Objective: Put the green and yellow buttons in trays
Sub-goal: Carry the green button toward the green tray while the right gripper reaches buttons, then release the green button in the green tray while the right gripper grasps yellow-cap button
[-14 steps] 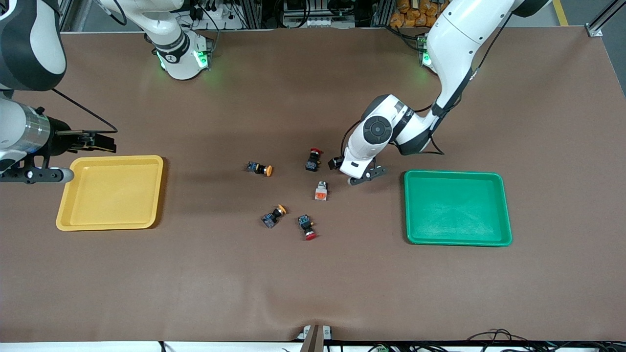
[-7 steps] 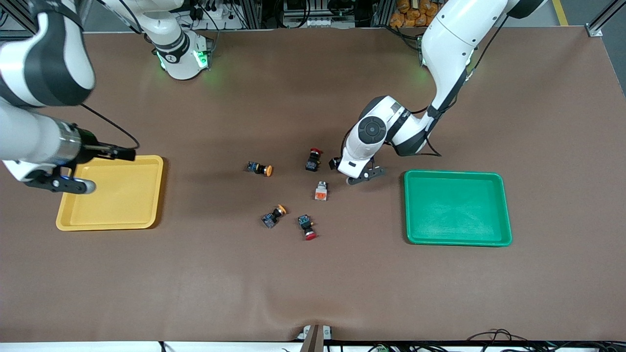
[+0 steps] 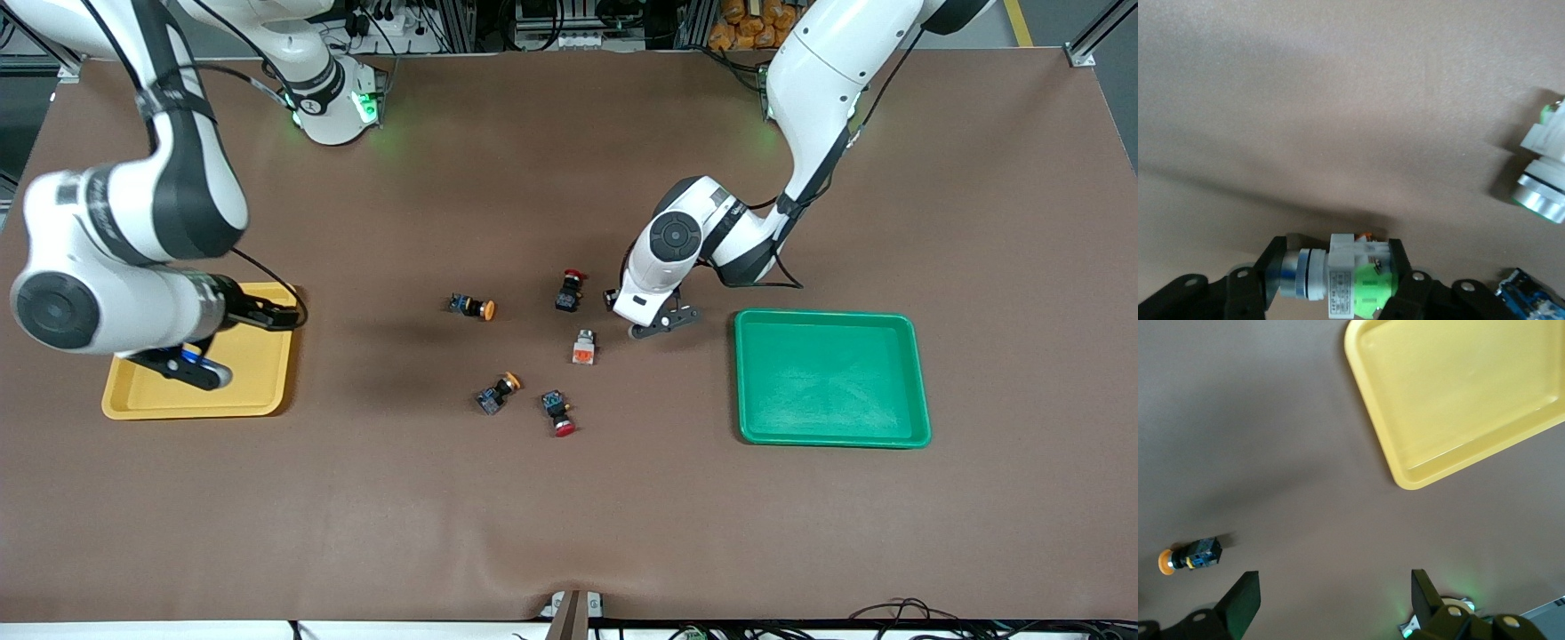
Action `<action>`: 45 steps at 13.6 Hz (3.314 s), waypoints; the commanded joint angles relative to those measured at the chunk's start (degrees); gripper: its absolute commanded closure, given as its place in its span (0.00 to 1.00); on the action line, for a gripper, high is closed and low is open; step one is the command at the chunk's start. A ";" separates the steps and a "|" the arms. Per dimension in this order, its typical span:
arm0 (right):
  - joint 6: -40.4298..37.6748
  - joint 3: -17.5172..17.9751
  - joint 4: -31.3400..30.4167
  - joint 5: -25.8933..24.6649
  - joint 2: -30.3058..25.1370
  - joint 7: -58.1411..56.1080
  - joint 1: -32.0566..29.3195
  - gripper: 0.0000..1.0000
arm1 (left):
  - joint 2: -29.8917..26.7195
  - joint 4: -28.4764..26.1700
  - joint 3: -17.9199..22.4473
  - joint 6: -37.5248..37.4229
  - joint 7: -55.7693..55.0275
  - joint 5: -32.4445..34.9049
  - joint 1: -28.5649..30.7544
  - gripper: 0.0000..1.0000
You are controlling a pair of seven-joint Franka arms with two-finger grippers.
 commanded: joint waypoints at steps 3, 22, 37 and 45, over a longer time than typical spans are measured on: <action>1.08 -0.22 2.35 5.35 3.92 8.19 3.20 0.00 | -1.50 0.63 0.41 -1.32 -0.96 1.75 1.24 1.00; 37.20 -0.13 -20.05 11.25 6.55 46.44 16.92 0.00 | -12.33 4.85 0.41 -19.96 27.42 1.93 35.16 1.00; 44.86 3.38 -24.72 11.78 8.66 51.72 19.21 0.31 | -9.95 6.70 -1.17 -18.12 25.07 3.42 35.35 0.00; 44.95 3.47 -24.73 11.61 8.58 51.37 19.65 1.00 | -6.44 11.34 -5.22 -18.03 1.89 3.42 25.71 0.00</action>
